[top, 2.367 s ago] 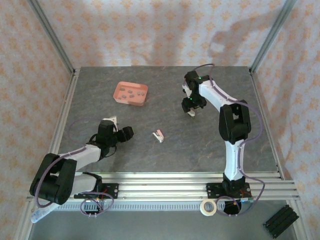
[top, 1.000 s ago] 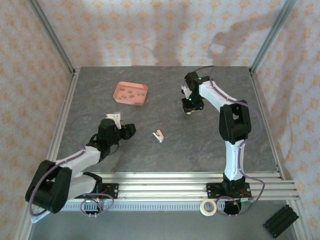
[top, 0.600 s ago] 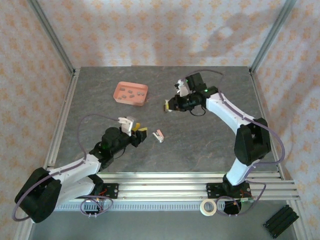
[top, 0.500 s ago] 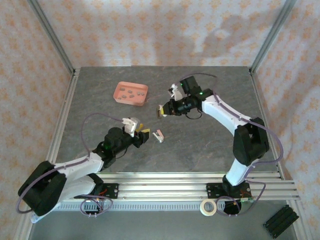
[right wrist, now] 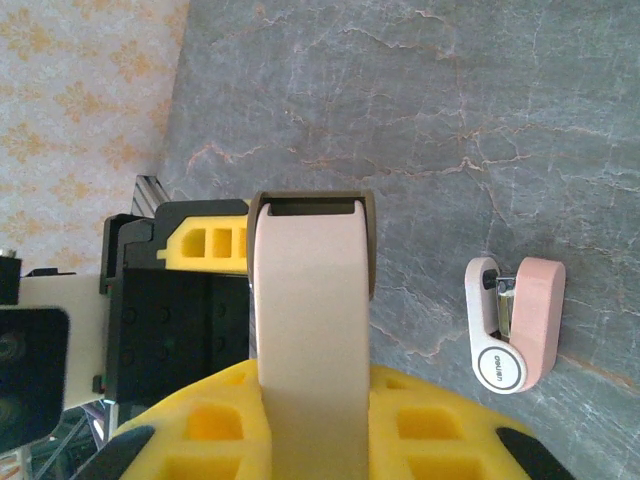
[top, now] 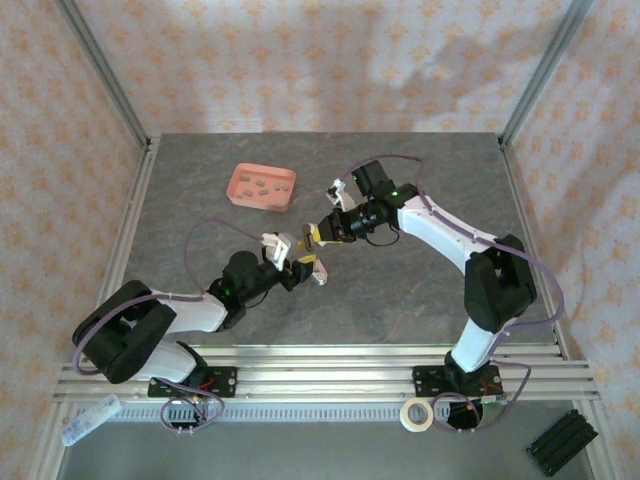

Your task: Load the staples into the stapler

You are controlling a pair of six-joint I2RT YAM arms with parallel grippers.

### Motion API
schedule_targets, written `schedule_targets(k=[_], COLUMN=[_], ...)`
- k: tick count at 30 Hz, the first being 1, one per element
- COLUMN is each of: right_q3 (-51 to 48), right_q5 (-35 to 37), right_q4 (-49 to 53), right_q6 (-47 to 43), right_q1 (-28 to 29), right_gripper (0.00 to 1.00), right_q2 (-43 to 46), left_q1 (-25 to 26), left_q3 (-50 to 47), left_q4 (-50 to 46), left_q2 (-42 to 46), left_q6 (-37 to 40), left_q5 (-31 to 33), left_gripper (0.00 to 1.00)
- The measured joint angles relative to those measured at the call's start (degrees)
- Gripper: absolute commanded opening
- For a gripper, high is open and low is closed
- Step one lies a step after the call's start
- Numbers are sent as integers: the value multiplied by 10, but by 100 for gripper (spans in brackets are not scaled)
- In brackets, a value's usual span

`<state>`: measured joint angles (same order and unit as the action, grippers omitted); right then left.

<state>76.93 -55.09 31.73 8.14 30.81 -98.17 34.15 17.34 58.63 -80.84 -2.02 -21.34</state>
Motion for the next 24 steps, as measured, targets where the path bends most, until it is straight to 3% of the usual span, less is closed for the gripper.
schedule_targets(k=[5,11,24], right_q3=[0,0,-21], right_q5=[-1,-6,-7], right_q4=[2,10,31], right_q6=[0,-7,-34], right_q1=[0,0,-6], right_gripper=[0,0,0], right_q2=[0,0,33], left_q1=[4,4,1], left_q3=[7,10,31], left_q4=[21,14,-179], left_q2=[-10,-3,89], left_q6=[-2,-6,30], left_q5=[0,48,190], left_gripper=[53,53,60])
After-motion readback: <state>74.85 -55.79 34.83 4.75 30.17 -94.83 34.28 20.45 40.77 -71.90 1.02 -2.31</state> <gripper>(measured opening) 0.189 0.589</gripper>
